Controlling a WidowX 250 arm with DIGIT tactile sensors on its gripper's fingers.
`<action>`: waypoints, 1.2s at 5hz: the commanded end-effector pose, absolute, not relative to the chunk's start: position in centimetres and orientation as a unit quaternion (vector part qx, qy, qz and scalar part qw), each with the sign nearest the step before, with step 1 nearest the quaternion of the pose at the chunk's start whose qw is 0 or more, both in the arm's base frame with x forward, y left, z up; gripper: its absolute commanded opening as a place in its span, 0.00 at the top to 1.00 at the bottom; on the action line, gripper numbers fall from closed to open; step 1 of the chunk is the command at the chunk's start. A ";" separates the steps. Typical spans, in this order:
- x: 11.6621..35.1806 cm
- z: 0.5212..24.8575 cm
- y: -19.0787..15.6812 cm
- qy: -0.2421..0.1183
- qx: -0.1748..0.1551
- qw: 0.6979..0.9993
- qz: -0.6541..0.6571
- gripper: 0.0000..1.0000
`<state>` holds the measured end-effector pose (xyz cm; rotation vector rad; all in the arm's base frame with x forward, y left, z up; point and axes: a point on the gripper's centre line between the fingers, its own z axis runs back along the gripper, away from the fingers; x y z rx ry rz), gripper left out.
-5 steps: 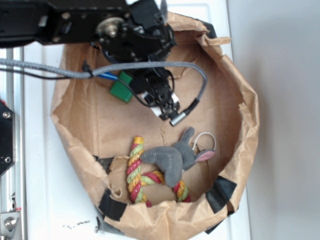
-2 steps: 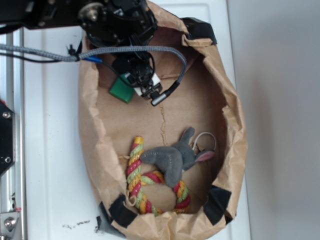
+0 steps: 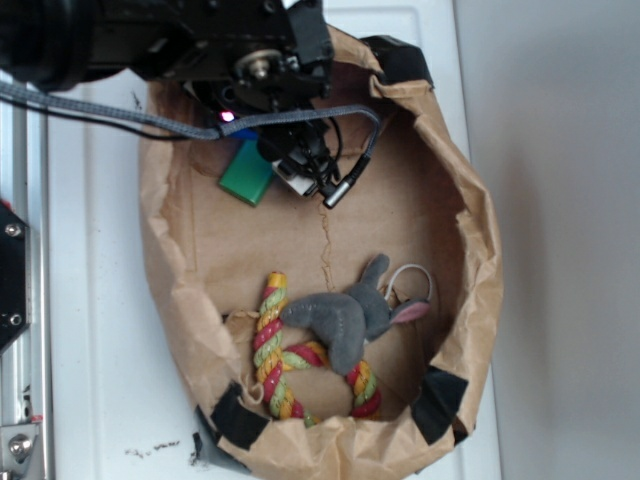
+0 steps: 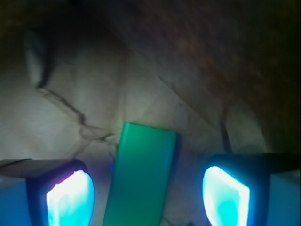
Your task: Grab the green block.
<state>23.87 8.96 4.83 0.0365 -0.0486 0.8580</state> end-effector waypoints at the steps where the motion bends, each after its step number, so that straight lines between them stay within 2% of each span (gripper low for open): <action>1: 23.7 3.3 8.0 -0.091 0.011 0.903 0.419 0.00; 2: 23.4 1.2 7.1 -0.124 0.009 0.903 0.411 0.00; 3: 23.8 0.0 6.7 -0.132 0.026 0.895 0.425 0.05; 4: 24.1 0.4 6.5 -0.130 0.023 0.897 0.422 1.00; 5: 24.0 2.5 6.2 -0.138 0.013 0.906 0.400 1.00; 6: 24.5 4.7 5.6 -0.122 0.023 0.910 0.395 1.00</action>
